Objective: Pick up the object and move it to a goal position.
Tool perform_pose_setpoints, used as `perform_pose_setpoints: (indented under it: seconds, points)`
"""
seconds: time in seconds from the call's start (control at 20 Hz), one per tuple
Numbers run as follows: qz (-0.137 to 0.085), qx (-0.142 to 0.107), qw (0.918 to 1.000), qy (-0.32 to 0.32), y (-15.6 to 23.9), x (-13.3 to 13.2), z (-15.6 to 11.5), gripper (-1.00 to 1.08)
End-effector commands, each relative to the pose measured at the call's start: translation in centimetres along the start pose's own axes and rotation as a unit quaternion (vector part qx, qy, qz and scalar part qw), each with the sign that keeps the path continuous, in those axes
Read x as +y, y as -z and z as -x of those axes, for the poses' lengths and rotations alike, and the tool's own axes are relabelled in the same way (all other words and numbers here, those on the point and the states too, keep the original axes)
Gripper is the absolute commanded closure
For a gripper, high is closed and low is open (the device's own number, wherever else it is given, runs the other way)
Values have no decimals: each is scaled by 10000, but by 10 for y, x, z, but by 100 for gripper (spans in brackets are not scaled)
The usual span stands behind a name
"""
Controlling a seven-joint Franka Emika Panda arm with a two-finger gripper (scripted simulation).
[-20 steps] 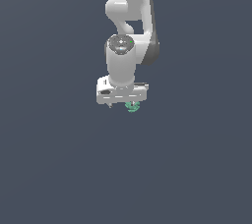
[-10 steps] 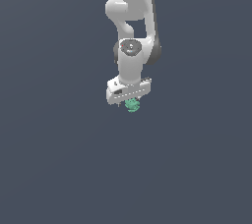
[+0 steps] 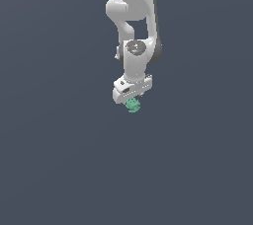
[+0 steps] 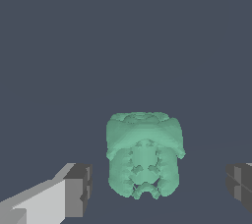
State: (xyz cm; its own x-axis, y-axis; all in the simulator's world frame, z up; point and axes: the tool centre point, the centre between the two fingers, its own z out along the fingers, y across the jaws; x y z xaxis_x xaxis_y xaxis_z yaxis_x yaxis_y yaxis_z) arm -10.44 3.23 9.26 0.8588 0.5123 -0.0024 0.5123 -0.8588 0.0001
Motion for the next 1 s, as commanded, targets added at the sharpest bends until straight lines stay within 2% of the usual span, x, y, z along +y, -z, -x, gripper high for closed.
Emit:
perform_pose_setpoints:
  seconds: [0.0, 0.35, 0.95]
  points:
    - [0, 10, 10000, 95, -2, -4, 2, -92]
    - [-2, 8, 10000, 89, -7, -4, 2, -92]
    - [-2, 12, 9999, 112, -50, -4, 3, -92]
